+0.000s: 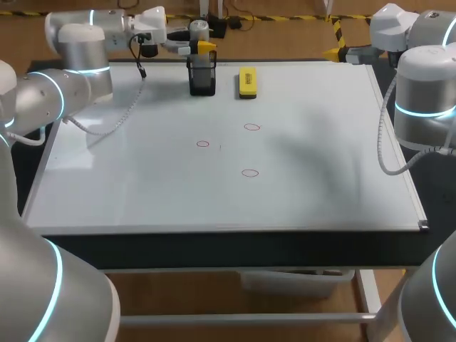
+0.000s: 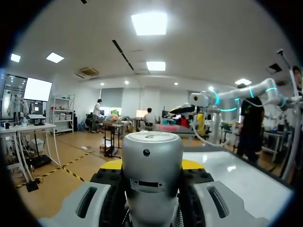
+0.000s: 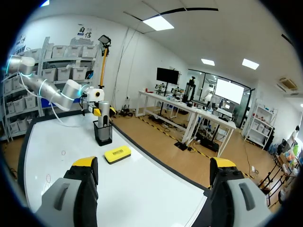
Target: Pick up the inspection probe, press it on each red-marked spot on the whiteboard one by one, put down the probe, pick up the eraser, and wipe off all the red marks.
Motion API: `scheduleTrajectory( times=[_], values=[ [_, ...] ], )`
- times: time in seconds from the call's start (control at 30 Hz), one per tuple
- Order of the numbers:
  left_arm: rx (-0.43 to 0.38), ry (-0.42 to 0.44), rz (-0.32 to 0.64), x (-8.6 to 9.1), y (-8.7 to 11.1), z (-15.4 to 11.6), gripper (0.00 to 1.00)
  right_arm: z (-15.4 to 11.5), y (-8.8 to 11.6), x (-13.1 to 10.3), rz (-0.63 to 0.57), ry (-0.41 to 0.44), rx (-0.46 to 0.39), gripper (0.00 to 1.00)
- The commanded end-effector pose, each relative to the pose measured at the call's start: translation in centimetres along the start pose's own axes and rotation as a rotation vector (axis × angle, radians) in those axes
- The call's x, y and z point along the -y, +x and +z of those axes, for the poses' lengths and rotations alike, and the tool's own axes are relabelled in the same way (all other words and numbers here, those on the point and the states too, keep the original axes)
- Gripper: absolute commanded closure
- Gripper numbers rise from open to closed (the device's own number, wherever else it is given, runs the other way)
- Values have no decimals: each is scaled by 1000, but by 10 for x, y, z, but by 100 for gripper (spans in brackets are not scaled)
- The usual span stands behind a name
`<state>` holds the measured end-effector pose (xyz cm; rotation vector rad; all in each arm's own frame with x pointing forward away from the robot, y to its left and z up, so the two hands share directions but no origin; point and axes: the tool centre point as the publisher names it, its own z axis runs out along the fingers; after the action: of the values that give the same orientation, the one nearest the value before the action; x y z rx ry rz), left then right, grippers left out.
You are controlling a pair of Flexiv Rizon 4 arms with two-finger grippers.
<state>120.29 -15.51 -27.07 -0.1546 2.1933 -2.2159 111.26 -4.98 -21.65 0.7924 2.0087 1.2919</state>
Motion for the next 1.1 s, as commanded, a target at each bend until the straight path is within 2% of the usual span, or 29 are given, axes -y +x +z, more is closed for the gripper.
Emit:
scheduleTrajectory(
  times=[0.03, 1.1],
  values=[
    [-4, 0, 8, 6, 3, -2, 100, 0, -1, -1, 0, 3, -1, 0],
    [-28, -25, 50, 63, 10, -5, 100, 0, -1, -1, 0, 3, -1, 0]
  ],
)
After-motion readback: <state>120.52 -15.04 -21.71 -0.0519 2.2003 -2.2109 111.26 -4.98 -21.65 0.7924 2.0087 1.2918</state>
